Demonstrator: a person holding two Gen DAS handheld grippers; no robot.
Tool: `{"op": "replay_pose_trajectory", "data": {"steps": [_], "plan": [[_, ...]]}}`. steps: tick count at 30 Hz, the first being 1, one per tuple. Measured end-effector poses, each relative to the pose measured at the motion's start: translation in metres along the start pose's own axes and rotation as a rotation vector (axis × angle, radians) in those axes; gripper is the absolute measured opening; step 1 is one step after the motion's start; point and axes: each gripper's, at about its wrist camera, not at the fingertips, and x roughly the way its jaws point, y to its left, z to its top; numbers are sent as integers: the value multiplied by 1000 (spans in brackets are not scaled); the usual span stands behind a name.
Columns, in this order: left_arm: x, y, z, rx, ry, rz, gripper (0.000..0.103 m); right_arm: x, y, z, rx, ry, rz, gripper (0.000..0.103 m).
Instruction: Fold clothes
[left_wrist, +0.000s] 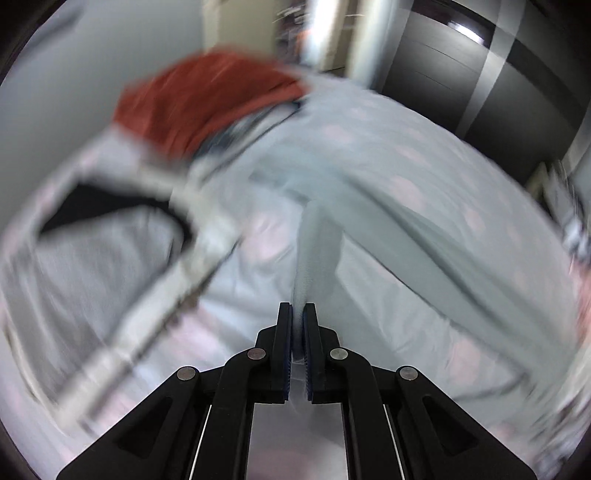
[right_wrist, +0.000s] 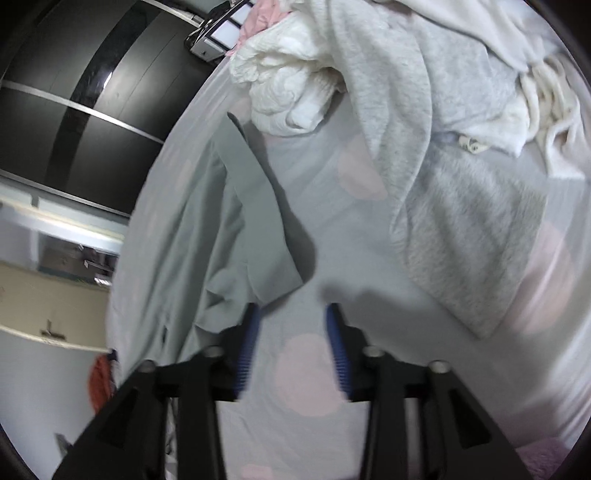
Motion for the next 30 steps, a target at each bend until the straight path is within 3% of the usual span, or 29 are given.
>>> {"op": "replay_pose_trajectory", "data": {"steps": [5, 12, 20, 23, 26, 28, 30], "plan": [[19, 41, 12, -187, 27, -4, 6, 15, 0, 10, 45, 10, -25, 43], [12, 30, 9, -166, -81, 53, 6, 38, -21, 9, 145, 39, -27, 43], [18, 13, 9, -97, -91, 88, 6, 58, 6, 5, -15, 31, -79, 41], [18, 5, 8, -62, -92, 107, 6, 72, 14, 10, -67, 48, -88, 21], [14, 2, 7, -51, -100, 117, 6, 72, 20, 7, -94, 22, -116, 7], [9, 3, 6, -59, -119, 111, 6, 58, 20, 6, -71, -25, -104, 5], [-3, 7, 6, -70, -169, 111, 6, 31, 27, 5, -107, -129, -136, 5]]}}
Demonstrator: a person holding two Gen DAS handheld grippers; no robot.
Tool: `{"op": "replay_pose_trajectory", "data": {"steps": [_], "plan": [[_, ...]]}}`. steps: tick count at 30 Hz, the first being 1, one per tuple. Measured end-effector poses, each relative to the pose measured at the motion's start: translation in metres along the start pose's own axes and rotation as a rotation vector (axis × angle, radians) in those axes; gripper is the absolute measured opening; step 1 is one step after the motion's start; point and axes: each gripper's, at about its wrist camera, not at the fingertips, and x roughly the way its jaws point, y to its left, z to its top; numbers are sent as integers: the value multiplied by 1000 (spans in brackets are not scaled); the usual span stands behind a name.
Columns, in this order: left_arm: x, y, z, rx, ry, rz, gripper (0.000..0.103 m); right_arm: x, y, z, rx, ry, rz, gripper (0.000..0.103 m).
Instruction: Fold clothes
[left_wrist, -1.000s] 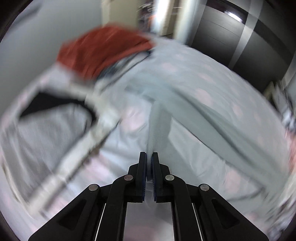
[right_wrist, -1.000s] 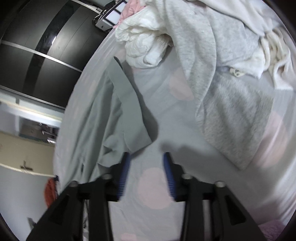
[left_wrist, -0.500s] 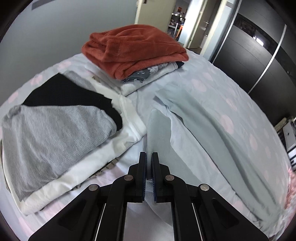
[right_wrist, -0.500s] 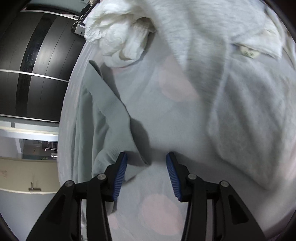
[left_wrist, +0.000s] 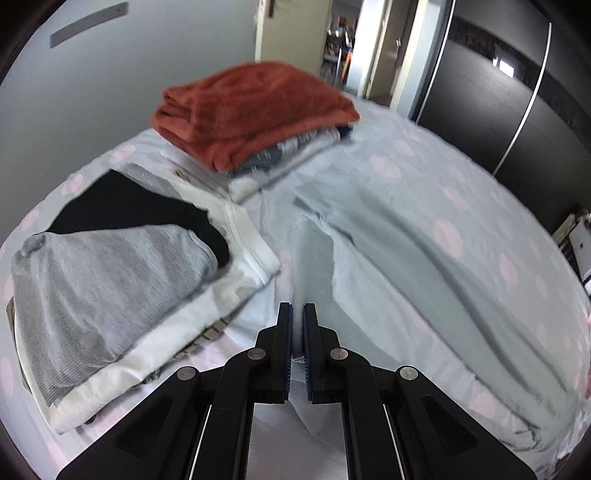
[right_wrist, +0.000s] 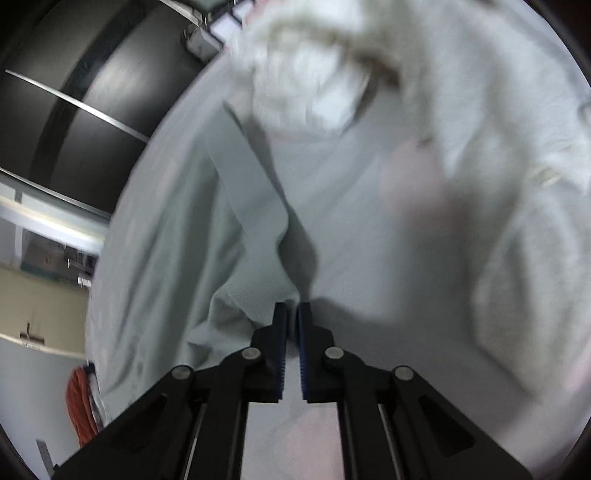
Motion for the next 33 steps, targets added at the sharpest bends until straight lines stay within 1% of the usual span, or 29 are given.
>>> {"op": "replay_pose_trajectory", "data": {"steps": [2, 4, 5, 6, 7, 10, 12, 13, 14, 16, 17, 19, 20, 21, 22, 23, 26, 27, 30, 31, 33], "plan": [[-16, 7, 2, -16, -79, 22, 6, -33, 8, 3, -63, -138, -66, 4], [-27, 13, 4, -32, -132, 41, 4, -64, 13, 4, -96, -272, -142, 4], [-31, 16, 5, -40, -152, 49, 4, -72, 13, 4, -95, -310, -173, 2], [-33, 19, 5, -46, -159, 52, 4, -76, 11, 4, -86, -327, -202, 2], [-30, 21, 5, -50, -145, 56, 4, -73, 9, 5, -71, -324, -228, 2], [-20, 27, 5, -72, -96, 95, 4, -58, -3, 5, -39, -260, -291, 2], [-13, 33, 6, -94, -66, 113, 4, -50, -14, 2, -11, -217, -317, 3], [-11, 35, 6, -102, -53, 112, 4, -44, -16, 0, 1, -187, -321, 6], [-10, 36, 6, -105, -41, 98, 4, -37, -17, -1, 12, -154, -322, 7], [-7, 38, 4, -112, -16, 71, 4, -38, -22, -2, 38, -137, -321, 8], [-5, 39, 4, -116, -4, 58, 5, -40, -27, -3, 58, -142, -322, 8], [-2, 47, 2, -154, 22, 32, 7, -48, -36, -5, 103, -159, -327, 12], [-1, 52, 2, -183, 33, 25, 10, -55, -42, -7, 128, -167, -325, 20], [1, 58, 0, -215, 44, 19, 16, -60, -48, -8, 158, -173, -314, 24], [2, 65, -1, -247, 55, 13, 20, -64, -55, -10, 197, -170, -293, 24], [4, 72, -2, -284, 70, 5, 20, -66, -62, -13, 231, -157, -279, 24], [11, 89, -8, -372, 135, -17, 24, -66, -79, -22, 312, -80, -239, 24], [15, 92, -12, -394, 166, -20, 28, -59, -81, -24, 328, -57, -219, 24], [23, 101, -21, -453, 244, -43, 29, -51, -81, -29, 328, -16, -190, 24], [24, 103, -22, -468, 254, -55, 29, -49, -80, -30, 326, -8, -189, 24], [18, 103, -22, -470, 225, -85, 31, -45, -81, -32, 336, 11, -187, 24]]}}
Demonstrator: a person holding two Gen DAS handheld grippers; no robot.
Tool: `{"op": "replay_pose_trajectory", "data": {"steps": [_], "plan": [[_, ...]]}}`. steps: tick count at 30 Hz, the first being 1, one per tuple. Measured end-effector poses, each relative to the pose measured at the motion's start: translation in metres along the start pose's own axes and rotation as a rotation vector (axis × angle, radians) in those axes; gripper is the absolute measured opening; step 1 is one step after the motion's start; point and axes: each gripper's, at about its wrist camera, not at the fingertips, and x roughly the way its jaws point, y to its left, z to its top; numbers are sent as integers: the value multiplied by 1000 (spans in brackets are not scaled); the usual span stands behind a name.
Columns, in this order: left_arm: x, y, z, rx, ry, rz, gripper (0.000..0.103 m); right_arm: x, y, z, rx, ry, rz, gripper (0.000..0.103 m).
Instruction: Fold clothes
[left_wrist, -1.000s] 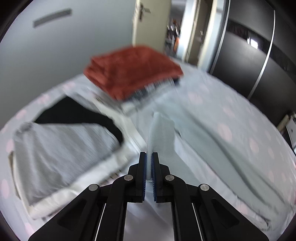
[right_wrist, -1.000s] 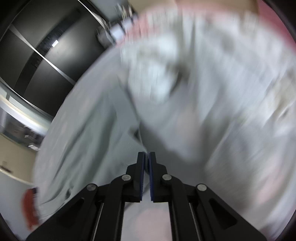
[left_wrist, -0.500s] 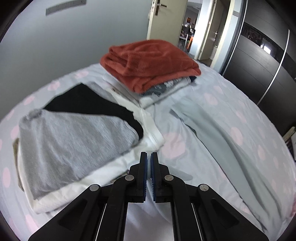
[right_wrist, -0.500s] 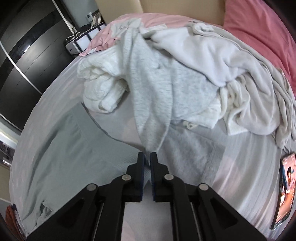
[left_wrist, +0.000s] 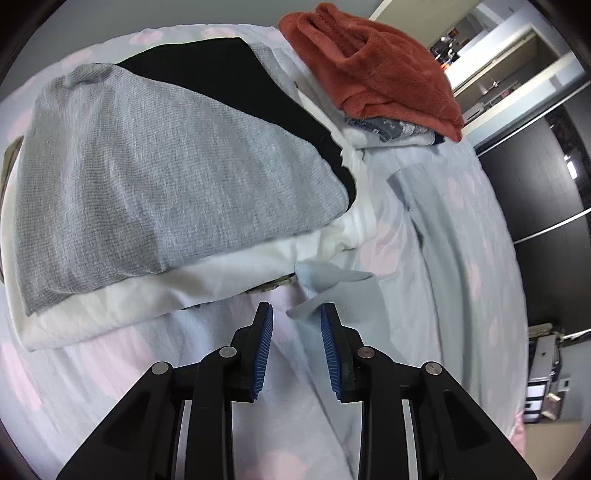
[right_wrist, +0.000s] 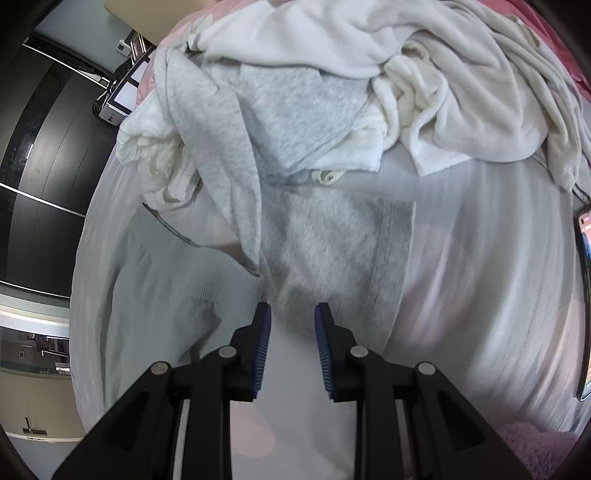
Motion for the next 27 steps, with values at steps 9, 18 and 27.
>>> {"op": "replay_pose_trajectory", "data": {"steps": [9, 18, 27], "plan": [[0, -61, -32, 342, 33, -6, 54, 8, -6, -9, 28, 31, 2, 24], [37, -74, -39, 415, 110, 249, 56, 8, -9, -20, 36, 33, -3, 24], [24, -82, -18, 439, -153, 338, 26, 9, -16, -25, 51, 67, 70, 26]]}}
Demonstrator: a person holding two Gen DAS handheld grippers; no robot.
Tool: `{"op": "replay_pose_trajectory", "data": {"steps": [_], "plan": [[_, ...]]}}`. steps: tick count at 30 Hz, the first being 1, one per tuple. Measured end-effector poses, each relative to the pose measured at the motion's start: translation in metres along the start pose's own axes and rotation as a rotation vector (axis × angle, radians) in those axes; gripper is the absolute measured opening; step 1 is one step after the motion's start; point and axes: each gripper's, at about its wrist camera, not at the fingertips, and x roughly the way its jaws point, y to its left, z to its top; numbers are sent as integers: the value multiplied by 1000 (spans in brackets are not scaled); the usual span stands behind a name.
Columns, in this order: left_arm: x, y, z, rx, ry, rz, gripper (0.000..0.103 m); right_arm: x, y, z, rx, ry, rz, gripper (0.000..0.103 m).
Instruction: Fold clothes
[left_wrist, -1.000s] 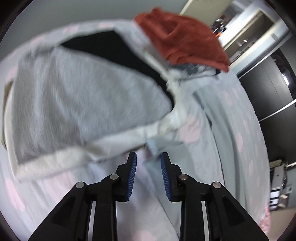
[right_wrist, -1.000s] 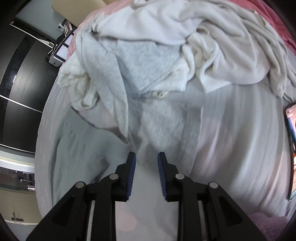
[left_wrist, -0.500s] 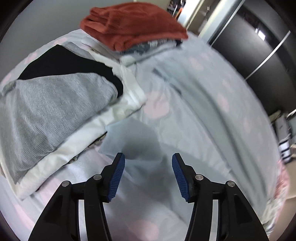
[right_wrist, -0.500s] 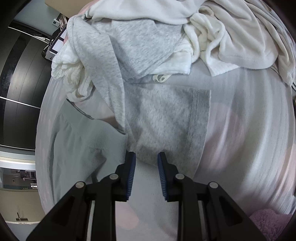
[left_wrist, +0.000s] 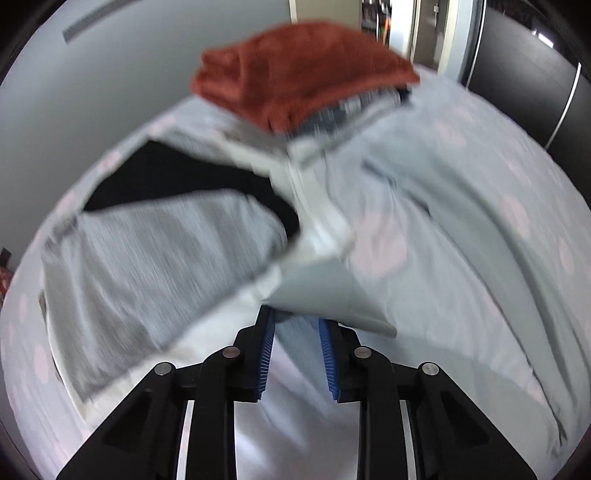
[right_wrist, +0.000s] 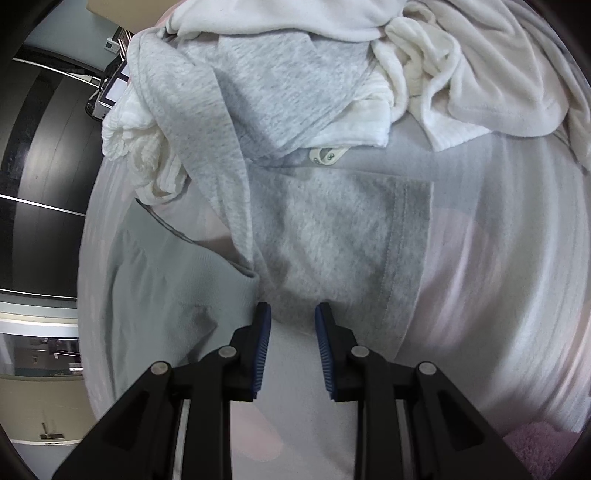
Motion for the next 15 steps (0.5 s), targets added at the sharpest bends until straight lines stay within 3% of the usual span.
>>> {"op": "replay_pose_trajectory", "data": {"steps": [4, 7, 11, 15], "plan": [[1, 7, 9, -15, -73, 78, 26, 1, -5, -3, 26, 12, 62, 26], [8, 8, 14, 4, -68, 107, 26, -3, 1, -11, -4, 6, 142, 26], [19, 0, 16, 40, -64, 138, 26, 0, 39, -20, -177, -9, 175, 26], [24, -7, 17, 70, -71, 156, 26, 6, 51, -32, -247, 4, 180, 26]]}}
